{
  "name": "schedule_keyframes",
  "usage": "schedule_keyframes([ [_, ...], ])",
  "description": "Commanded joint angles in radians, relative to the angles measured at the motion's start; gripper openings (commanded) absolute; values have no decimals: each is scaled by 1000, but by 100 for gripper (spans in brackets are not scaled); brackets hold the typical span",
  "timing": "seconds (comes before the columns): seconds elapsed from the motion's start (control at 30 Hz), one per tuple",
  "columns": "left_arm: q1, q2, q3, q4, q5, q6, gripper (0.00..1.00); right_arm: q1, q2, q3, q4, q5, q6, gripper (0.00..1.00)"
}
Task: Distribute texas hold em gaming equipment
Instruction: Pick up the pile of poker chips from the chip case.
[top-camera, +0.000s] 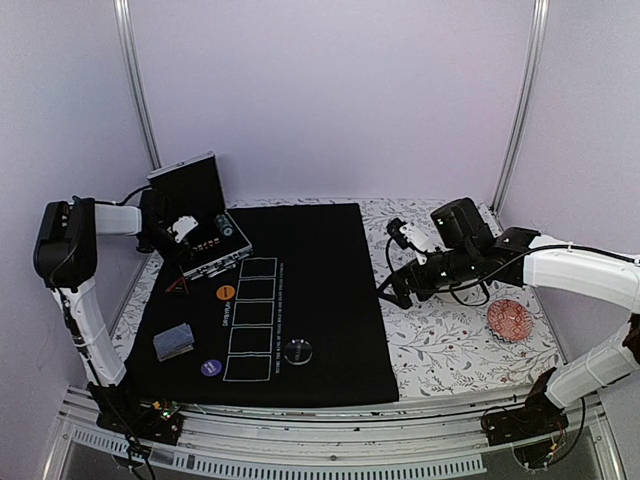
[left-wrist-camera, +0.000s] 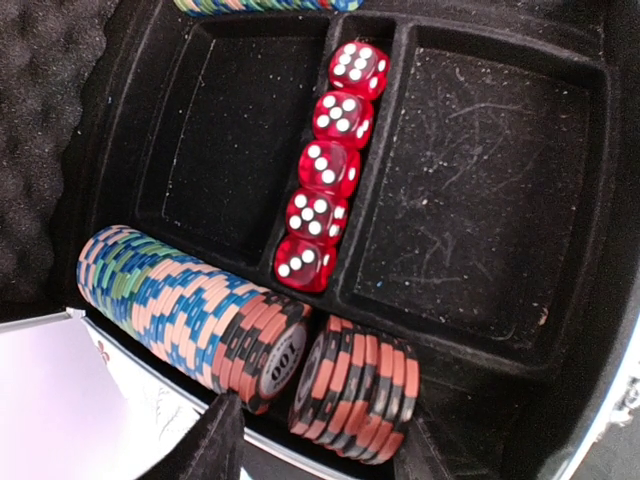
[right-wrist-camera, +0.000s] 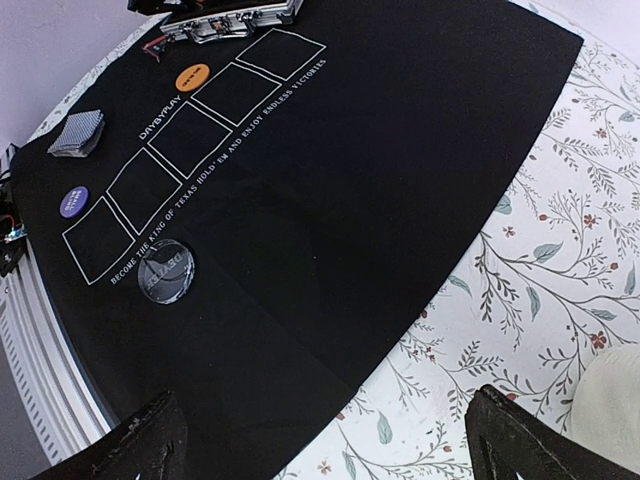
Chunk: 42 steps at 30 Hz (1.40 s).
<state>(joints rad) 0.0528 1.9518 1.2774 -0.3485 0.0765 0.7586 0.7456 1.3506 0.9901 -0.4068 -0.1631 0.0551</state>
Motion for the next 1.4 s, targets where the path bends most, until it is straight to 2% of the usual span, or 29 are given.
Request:
schedule_keyframes([
  [0.0, -32, 25, -16, -75, 92, 27, 52, -2, 1, 23, -2, -13, -3, 99],
  [0.23, -50, -44, -23, -121, 116, 57, 53, 0, -12, 20, -7, -14, -3, 99],
  [0.5, -49, 5, 13, -46, -128, 2, 54, -1, -15, 13, -7, -14, 3, 99],
  [0.73, -47, 57, 19, -44, -149, -11, 59, -2, -18, 12, -13, -16, 7, 99],
  [1.0, -46, 95, 24, -59, -112, -11, 61, -1, -11, 11, -16, -22, 15, 99],
  [1.23, -47, 119, 41, -112, -64, -15, 49, -1, -17, 10, -21, -21, 19, 99],
  [1.37, -47, 99, 50, -143, -15, -16, 35, -2, -19, 12, -23, -20, 20, 99],
])
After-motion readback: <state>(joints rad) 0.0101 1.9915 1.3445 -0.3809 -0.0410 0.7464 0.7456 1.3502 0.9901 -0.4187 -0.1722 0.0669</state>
